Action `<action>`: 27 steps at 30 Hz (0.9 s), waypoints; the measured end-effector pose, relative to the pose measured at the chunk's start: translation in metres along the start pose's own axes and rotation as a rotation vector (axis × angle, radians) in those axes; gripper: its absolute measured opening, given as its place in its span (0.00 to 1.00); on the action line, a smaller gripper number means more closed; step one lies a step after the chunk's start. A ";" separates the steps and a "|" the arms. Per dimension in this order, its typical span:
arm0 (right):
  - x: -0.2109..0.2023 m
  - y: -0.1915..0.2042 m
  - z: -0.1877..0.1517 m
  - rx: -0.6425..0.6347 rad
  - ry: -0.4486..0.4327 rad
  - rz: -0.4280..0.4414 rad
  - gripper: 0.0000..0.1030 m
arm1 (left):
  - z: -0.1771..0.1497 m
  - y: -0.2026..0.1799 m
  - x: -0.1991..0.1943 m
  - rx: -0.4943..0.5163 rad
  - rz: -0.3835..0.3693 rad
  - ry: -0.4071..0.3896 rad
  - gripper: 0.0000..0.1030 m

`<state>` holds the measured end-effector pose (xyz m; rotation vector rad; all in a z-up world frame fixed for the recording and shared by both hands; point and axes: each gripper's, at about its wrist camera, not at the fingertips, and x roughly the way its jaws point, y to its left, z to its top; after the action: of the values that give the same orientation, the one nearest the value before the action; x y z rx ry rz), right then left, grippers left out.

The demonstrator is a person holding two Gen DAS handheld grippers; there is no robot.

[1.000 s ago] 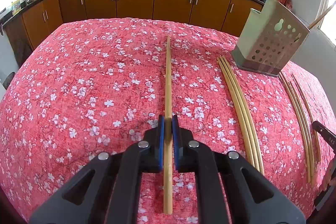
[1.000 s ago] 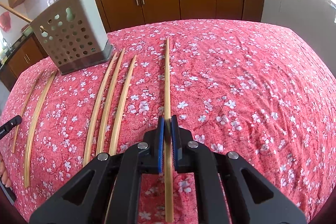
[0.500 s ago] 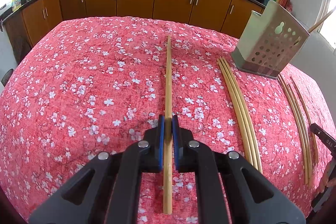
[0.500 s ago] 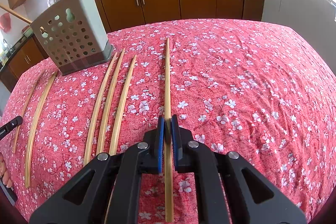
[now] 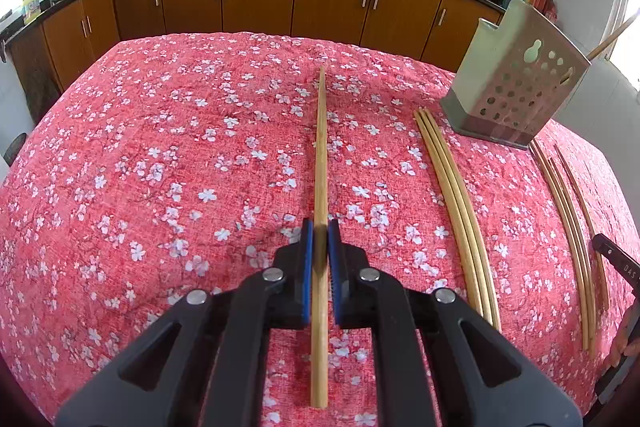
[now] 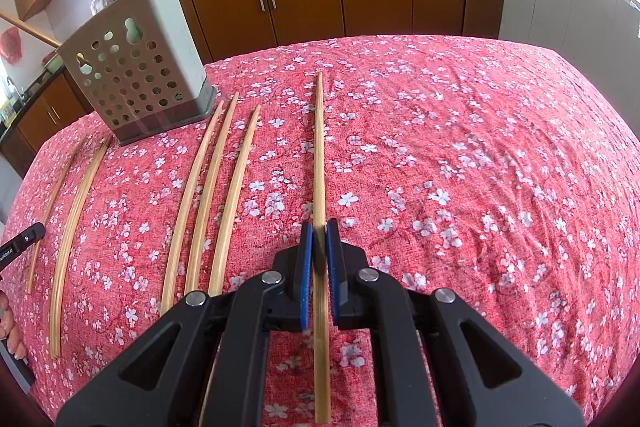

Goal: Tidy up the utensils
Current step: 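Lift the chopsticks with both grippers and carry them over the holder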

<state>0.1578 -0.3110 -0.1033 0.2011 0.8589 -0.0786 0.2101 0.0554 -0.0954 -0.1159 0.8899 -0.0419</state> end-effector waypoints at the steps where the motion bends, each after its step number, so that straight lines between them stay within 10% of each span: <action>1: 0.000 0.001 0.000 -0.003 0.000 -0.004 0.08 | 0.000 -0.001 0.000 0.009 0.004 0.002 0.09; 20: -0.019 -0.009 -0.006 0.029 -0.004 0.032 0.07 | -0.010 -0.007 -0.011 0.062 0.013 0.023 0.08; 27: -0.067 -0.018 0.010 0.061 -0.143 0.046 0.07 | 0.014 -0.002 -0.060 0.027 -0.057 -0.110 0.08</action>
<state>0.1190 -0.3315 -0.0482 0.2688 0.7094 -0.0757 0.1830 0.0599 -0.0402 -0.1175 0.7756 -0.0992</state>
